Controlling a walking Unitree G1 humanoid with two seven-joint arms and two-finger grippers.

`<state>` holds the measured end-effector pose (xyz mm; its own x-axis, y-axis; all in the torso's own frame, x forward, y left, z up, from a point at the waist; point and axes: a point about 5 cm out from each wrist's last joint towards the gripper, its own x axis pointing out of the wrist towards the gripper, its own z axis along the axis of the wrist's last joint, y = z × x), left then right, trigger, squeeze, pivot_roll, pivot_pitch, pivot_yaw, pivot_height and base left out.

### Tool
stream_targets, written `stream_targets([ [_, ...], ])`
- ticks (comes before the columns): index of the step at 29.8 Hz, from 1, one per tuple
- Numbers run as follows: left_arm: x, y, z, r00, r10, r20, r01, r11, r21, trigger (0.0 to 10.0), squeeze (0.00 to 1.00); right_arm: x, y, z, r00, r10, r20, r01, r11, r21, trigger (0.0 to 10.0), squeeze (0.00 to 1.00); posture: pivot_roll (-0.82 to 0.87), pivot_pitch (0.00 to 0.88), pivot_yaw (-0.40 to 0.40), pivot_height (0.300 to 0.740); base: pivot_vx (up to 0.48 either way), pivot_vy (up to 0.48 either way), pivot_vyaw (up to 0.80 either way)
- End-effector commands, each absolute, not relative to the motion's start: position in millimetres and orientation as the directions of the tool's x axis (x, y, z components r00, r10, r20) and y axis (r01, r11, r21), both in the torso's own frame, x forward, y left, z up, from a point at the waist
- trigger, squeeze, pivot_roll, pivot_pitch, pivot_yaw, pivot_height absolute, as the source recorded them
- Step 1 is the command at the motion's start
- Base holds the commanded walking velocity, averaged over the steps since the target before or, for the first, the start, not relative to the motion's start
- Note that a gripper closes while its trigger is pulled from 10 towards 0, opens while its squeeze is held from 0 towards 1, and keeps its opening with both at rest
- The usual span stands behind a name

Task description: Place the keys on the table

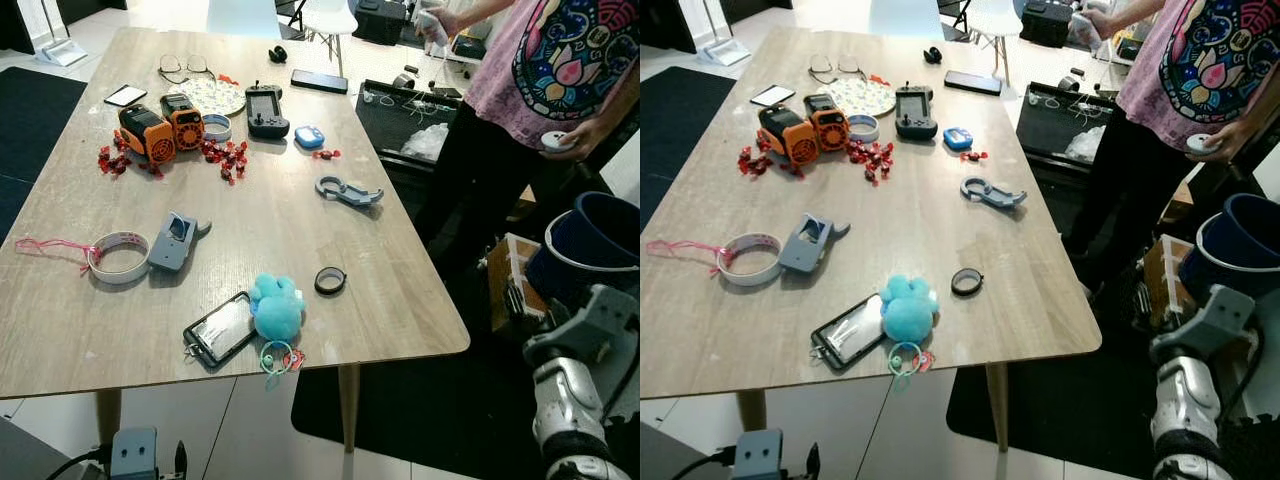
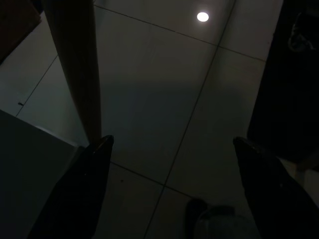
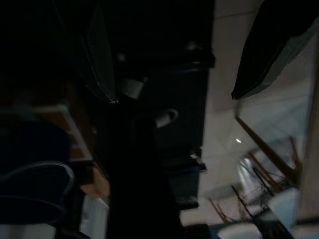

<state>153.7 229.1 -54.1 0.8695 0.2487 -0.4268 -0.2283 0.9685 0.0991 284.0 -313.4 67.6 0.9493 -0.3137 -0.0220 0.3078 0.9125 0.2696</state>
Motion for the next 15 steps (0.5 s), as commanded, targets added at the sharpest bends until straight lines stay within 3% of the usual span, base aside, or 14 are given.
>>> stream_targets([
  [1,144,230,-58,0.858,0.25,-0.449,-0.231,0.968,0.096,10.0,0.0,269,-317,50,0.942,-0.323,-0.089,0.334,0.917,0.216,10.0,0.0,0.12,0.094,-0.113,0.74,0.0,0.0,0.0],
  [13,139,230,-61,0.849,0.249,-0.466,-0.229,0.968,0.1,10.0,0.0,240,-299,7,0.929,-0.225,-0.293,0.265,0.959,0.104,10.0,0.0,0.12,0.089,-0.117,0.74,0.0,0.0,0.0],
  [15,138,229,-63,0.842,0.245,-0.48,-0.224,0.969,0.102,10.0,0.0,223,-279,-22,0.873,-0.11,-0.474,0.163,0.984,0.071,10.0,0.0,0.11,0.077,-0.117,0.74,0.0,0.0,0.0],
])
